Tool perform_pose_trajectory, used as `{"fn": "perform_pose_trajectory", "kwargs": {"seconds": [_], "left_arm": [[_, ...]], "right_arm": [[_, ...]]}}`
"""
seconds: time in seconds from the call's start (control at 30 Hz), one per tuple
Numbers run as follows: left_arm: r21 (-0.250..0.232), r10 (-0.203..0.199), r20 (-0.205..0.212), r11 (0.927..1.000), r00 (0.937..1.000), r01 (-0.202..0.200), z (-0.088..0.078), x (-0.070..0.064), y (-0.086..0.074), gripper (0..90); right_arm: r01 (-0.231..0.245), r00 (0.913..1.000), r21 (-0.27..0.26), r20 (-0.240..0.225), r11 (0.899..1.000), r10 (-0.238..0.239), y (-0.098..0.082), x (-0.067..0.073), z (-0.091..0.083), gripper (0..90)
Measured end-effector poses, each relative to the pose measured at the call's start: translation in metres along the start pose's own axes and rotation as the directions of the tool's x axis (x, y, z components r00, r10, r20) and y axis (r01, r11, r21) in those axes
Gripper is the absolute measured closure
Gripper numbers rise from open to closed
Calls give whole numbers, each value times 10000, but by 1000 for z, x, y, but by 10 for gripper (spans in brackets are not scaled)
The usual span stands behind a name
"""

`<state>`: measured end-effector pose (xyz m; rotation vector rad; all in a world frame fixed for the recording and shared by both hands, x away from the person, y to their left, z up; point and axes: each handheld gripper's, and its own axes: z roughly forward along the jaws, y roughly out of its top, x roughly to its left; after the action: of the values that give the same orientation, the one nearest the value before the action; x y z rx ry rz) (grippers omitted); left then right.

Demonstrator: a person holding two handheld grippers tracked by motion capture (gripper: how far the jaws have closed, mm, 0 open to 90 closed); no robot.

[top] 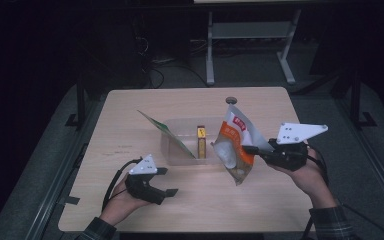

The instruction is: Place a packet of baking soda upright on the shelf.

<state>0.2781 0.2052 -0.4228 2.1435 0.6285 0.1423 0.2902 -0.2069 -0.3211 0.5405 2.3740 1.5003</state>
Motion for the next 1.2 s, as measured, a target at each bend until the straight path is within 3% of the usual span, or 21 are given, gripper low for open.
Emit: {"fn": "perform_pose_trajectory", "kwargs": {"seconds": [0.3, 0.47, 0.53, 0.87, 1.2], "left_arm": [[183, -273, -640, 9994, 9976, 285, -20, 25, -24, 172], [64, -768, -912, 9970, 9929, 777, -25, 40, -32, 171], [21, -798, -954, 9968, 9922, 804, -27, 44, -33, 171], [90, -759, -997, 9970, 9921, 772, -26, 46, -35, 171], [139, -786, -931, 9967, 9925, 802, -25, 47, -35, 170]], "right_arm": [[-80, 9997, -214, 237, 9997, 85, 13, -17, 12, 898], [-69, 9993, -235, 372, 9997, 78, 21, -27, 20, 898], [-160, 9991, -283, 400, 9995, 171, 23, -31, 24, 897], [-274, 9961, -52, 835, 9996, 277, 29, -53, 47, 897], [-631, 9928, 411, 1043, 9972, 586, 19, -66, 70, 897]]}}
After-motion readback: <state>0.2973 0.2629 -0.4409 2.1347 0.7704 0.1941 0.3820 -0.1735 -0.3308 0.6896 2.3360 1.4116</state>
